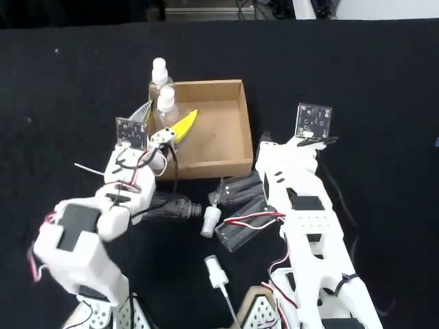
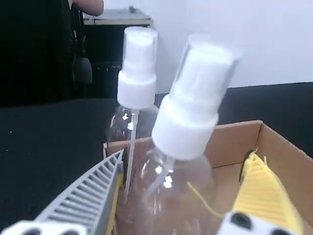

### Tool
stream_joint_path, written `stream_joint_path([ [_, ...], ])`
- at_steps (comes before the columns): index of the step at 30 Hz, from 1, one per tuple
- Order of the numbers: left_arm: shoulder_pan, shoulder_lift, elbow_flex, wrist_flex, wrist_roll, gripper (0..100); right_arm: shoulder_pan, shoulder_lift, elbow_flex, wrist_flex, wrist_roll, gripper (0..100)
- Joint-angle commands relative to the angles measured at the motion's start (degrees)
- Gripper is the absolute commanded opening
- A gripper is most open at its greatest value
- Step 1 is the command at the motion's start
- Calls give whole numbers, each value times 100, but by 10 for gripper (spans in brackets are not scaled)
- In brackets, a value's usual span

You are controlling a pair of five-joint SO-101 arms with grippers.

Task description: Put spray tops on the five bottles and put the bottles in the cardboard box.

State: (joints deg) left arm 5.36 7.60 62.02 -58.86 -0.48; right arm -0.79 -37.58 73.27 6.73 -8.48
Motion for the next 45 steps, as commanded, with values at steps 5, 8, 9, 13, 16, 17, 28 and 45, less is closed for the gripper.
stream_joint_path([
  [5,-4,-2163,-48,2479,9,346,123,-154,-75,-167,-18,208],
  [8,-13,-2716,-48,3543,-9,346,123,-154,-75,-167,-18,208],
  [9,-13,-2901,-57,3895,9,346,123,-154,-75,-167,-18,208],
  [13,4,-3604,-57,5081,9,346,123,-154,-66,-167,-18,208],
  [16,-4,-4105,-66,5749,9,346,123,-154,-57,-167,-18,208],
  [17,-13,-4264,-66,5978,9,346,123,-154,-57,-167,-18,208],
  [28,-4,-4879,-277,7174,598,101,123,-154,-48,-167,-18,208],
  [45,435,-3323,-2246,9336,1837,30,123,-154,-48,-167,-18,208],
])
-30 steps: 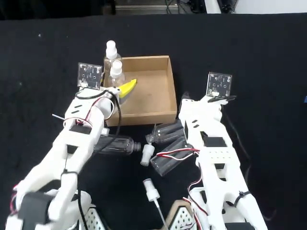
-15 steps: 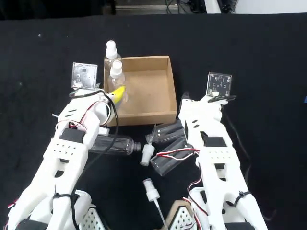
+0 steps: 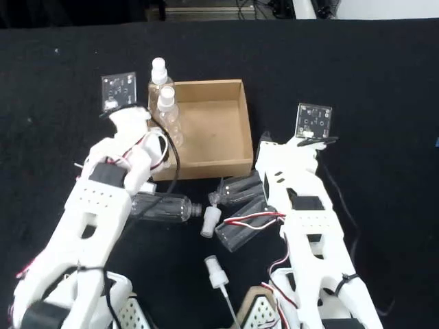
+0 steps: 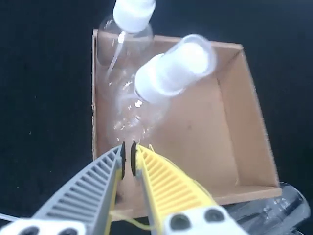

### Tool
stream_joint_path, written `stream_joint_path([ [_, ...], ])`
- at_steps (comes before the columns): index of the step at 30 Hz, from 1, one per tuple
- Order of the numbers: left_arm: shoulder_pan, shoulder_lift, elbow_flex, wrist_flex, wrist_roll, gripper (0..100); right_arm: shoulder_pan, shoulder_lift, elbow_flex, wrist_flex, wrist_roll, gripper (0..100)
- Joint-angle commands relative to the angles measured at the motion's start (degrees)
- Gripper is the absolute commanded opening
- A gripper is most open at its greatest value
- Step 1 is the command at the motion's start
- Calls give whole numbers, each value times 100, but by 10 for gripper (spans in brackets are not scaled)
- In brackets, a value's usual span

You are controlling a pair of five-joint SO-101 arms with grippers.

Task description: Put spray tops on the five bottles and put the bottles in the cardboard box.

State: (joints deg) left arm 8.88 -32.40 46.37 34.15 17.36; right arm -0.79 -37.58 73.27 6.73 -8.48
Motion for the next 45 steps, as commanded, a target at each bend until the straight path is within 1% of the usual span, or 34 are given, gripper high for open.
stream_joint_path([
  [1,84,870,-796,35,53,30,123,-154,-48,-167,-18,208],
  [10,75,2154,-1771,26,53,30,123,-154,-57,-167,-18,208],
  [16,84,2673,-1947,26,53,30,123,-154,-48,-167,-18,208],
  [24,-13,2356,-1842,246,35,30,123,-154,-48,-167,-18,208],
  [30,-92,1459,-1842,1046,26,30,141,-189,-57,-149,-18,208],
  [32,-295,1134,-1833,1301,35,30,176,-198,-75,-114,-18,208],
  [34,-629,862,-1833,1512,44,30,255,-207,-242,158,-18,202],
  [40,-1798,527,-1719,2180,9,30,281,-207,-1455,1916,-18,67],
  [42,-2237,598,-1429,2040,9,30,281,-207,-1815,2347,-18,44],
  [45,-2765,703,-804,1354,9,30,264,-207,-2237,2831,9,21],
])
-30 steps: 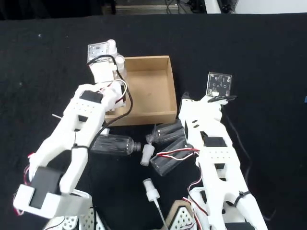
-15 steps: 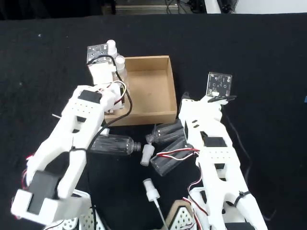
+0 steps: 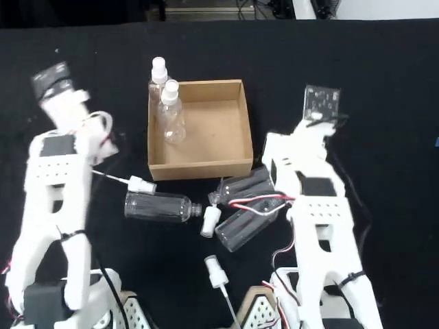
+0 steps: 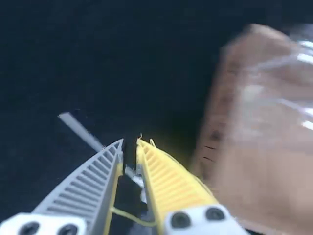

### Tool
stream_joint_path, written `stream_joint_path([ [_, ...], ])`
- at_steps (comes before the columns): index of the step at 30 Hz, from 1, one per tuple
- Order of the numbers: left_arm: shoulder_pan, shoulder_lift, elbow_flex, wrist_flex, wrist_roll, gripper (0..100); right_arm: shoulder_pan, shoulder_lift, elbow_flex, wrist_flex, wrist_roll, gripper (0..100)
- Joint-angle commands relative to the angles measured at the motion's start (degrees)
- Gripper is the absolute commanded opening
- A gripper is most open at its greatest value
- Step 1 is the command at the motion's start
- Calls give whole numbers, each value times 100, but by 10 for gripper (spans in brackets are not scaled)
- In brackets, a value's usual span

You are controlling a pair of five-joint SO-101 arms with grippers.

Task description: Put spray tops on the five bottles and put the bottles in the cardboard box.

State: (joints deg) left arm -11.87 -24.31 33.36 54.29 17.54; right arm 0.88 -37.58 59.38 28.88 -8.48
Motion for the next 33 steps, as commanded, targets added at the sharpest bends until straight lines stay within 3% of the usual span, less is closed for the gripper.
stream_joint_path([
  [1,-813,-88,725,-941,0,30,70,-207,-980,756,18,14],
  [4,-971,-123,1358,-1635,18,30,-185,-207,-1385,1160,-9,11],
  [7,-1024,-132,1754,-2031,26,30,-914,-145,-1499,1152,-18,11],
  [11,-1235,-105,2097,-2356,35,30,-2110,110,-1059,123,-18,11],
  [14,-1323,-70,2387,-2673,35,30,-2585,611,-822,-862,-18,11],
  [19,-1314,-70,2712,-3156,35,30,-2673,1798,-1033,-2075,-26,11],
  [33,-1279,-70,2721,-3200,35,30,-2769,3811,-1578,-3543,-26,11],
])
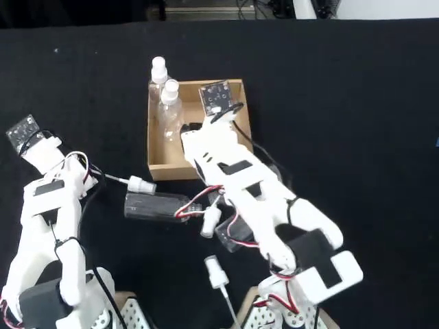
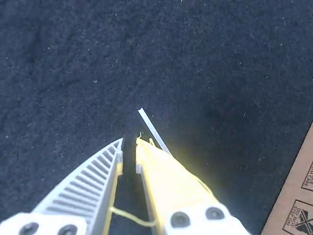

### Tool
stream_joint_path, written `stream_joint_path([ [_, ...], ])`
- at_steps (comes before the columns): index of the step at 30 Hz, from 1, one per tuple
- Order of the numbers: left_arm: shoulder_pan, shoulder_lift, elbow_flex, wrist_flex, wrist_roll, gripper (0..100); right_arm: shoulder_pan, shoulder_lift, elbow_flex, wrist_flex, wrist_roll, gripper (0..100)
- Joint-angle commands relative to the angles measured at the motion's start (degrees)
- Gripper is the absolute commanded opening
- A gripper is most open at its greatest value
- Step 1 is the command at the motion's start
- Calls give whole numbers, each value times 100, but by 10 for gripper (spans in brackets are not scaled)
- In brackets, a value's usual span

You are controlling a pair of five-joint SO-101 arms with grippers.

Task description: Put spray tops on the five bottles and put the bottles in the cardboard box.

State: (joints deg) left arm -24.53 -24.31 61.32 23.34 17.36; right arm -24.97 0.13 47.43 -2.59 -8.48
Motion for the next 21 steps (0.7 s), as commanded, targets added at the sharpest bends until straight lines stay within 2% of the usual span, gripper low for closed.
stream_joint_path([
  [1,-13,-70,-75,-114,53,30,-202,48,-374,-413,-26,11],
  [7,-13,-70,-75,-114,53,30,-501,66,-356,-422,-18,11],
  [21,-13,-70,-66,-114,53,30,-475,-92,-338,-404,-18,11],
])
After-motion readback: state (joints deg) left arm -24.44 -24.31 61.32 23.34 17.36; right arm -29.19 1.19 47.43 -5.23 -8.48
